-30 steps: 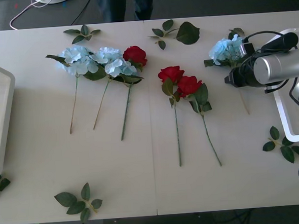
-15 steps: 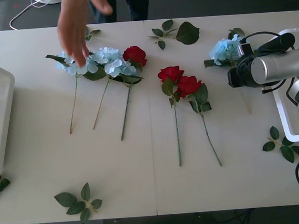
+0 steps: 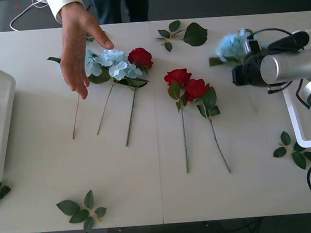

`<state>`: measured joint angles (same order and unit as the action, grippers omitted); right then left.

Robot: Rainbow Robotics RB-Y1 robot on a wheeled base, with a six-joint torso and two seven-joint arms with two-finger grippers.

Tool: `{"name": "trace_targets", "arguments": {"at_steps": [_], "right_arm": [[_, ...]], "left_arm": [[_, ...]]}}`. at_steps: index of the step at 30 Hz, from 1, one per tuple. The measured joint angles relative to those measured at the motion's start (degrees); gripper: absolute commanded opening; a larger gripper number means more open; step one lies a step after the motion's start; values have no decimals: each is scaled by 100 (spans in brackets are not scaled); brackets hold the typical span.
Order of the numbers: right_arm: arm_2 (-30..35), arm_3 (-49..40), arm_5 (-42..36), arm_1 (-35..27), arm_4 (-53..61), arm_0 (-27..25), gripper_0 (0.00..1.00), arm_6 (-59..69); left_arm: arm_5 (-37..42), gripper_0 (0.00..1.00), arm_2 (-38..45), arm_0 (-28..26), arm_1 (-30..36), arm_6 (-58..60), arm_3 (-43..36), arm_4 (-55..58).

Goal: Place the red flowers into the right box and the blue flowers into the left box. If a person shows an open palm, hand one flower to the person first, then continue sorting.

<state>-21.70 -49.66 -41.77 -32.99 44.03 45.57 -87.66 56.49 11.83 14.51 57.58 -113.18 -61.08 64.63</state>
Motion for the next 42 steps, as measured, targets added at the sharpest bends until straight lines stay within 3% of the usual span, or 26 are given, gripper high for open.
{"name": "trace_targets", "arguments": {"at_steps": [8,13,22,30,42], "right_arm": [[290,-2643,627,-542,740,-957,0,-1],[396,-4099,1673,-876,1134,-1624,0,-2],[397,-5843,2644,-1004,1592,-1964,0,-39],[384,-6662,2735,-936,1592,-1892,0,-86],[-53,-6397,2736,-351,1320,-1137,0,-510]], "left_arm": [[0,0,1,0,0,-5,3,0],[-1,0,1,0,-1,-6,4,1],[-1,0,1,0,-1,-8,6,1],[-1,0,1,0,-1,-9,7,1],[-2,0,1,0,-2,-10,7,1]]}}
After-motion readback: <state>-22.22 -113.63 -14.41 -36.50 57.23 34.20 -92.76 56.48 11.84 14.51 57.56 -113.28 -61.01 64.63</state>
